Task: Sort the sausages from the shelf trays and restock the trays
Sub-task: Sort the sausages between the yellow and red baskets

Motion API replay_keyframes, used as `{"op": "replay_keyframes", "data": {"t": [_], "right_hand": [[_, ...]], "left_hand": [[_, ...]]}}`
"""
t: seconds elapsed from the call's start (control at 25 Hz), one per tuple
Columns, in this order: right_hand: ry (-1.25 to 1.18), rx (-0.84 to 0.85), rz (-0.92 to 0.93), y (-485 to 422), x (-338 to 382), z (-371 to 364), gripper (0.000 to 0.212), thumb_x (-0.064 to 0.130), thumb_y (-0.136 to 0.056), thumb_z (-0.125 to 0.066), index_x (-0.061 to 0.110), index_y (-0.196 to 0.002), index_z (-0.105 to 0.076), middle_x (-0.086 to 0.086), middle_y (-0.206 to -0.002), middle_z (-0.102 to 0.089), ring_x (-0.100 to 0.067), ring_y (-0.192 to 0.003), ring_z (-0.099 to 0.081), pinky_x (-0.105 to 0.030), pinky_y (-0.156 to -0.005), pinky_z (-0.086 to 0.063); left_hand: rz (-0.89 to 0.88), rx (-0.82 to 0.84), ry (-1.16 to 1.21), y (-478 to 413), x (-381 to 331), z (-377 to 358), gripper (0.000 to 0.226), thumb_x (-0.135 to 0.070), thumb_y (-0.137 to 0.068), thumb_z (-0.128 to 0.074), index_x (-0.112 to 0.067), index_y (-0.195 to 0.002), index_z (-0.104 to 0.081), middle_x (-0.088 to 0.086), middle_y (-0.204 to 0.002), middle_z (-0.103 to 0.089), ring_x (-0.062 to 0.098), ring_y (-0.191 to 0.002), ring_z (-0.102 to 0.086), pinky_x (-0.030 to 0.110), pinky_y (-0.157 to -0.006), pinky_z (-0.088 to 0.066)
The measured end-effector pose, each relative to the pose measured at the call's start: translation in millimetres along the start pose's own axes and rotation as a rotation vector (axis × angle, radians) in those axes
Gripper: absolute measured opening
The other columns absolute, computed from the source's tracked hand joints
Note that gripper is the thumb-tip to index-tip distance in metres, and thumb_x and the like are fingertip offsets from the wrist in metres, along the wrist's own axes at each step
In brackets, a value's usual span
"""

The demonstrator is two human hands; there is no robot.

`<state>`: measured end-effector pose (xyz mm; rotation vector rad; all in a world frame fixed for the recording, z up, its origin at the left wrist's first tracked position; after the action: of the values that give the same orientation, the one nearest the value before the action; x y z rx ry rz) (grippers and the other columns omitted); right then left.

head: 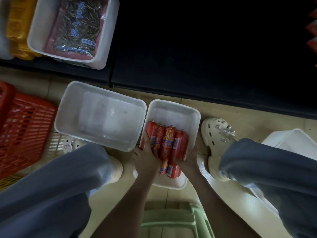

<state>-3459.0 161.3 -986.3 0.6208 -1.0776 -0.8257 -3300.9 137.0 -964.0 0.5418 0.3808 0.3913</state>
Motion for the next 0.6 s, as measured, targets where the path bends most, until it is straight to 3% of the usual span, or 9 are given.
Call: {"op": "replay_keyframes", "data": {"t": [0.2, 0.32, 0.44, 0.52, 0.6], "right_hand": [[-0.079, -0.026, -0.058, 2.1, 0.9, -0.4, 0.075, -0.004, -0.069, -0.072, 0.022, -0.122, -0.025, 0.009, -0.112, -0.037, -0.018, -0.113, -0.043, -0.033, -0.09, -0.043], [-0.114, -0.032, -0.032, 13.0, -2.4, 8.3, 0.077, 0.006, -0.062, -0.071, 0.017, -0.126, -0.029, 0.0, -0.122, -0.04, -0.018, -0.112, -0.047, -0.038, -0.092, -0.047], [-0.102, -0.036, 0.056, 22.4, 15.3, 26.6, 0.07, 0.011, -0.057, -0.068, 0.012, -0.121, -0.04, -0.005, -0.111, -0.055, -0.018, -0.103, -0.059, -0.031, -0.084, -0.054], [-0.115, -0.056, 0.106, 30.6, 31.9, 39.6, 0.058, -0.005, -0.065, -0.065, 0.016, -0.113, -0.04, 0.001, -0.101, -0.055, -0.009, -0.094, -0.058, -0.019, -0.078, -0.05], [-0.132, -0.068, 0.145, 41.9, 46.2, 52.3, 0.058, -0.003, -0.065, -0.065, 0.026, -0.108, -0.038, 0.003, -0.101, -0.054, -0.01, -0.095, -0.057, -0.027, -0.082, -0.049]], "left_hand": [[-0.142, -0.056, 0.13, -3.6, 0.6, -1.4, 0.067, -0.054, -0.093, -0.032, -0.034, -0.15, -0.003, 0.019, -0.104, -0.043, 0.031, -0.094, -0.044, 0.035, -0.085, -0.034], [-0.21, -0.047, 0.171, 6.9, -7.2, -3.5, 0.064, -0.047, -0.096, -0.034, -0.033, -0.147, 0.001, 0.015, -0.096, -0.038, 0.029, -0.091, -0.042, 0.031, -0.08, -0.029], [-0.216, -0.068, 0.268, 17.4, -14.7, 5.6, 0.061, -0.047, -0.097, -0.035, -0.036, -0.146, 0.0, 0.011, -0.094, -0.034, 0.026, -0.09, -0.037, 0.033, -0.084, -0.032], [-0.251, -0.178, 0.264, 26.3, -25.6, 17.3, 0.061, -0.051, -0.093, -0.03, -0.031, -0.148, -0.013, 0.014, -0.087, -0.041, 0.024, -0.081, -0.037, 0.034, -0.078, -0.032], [-0.281, -0.279, 0.275, 33.8, -40.1, 36.3, 0.062, -0.049, -0.089, -0.034, -0.026, -0.147, -0.031, 0.016, -0.081, -0.044, 0.026, -0.073, -0.04, 0.032, -0.071, -0.032]]}}
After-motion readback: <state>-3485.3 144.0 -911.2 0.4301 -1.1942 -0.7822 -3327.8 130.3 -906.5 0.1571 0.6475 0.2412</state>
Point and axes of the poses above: each hand's wrist, its own y-axis away from the middle knuckle, its own z-axis out of the back of the hand, x = y × z, the point moved 2 cm from there along -y, towards the middle knuckle
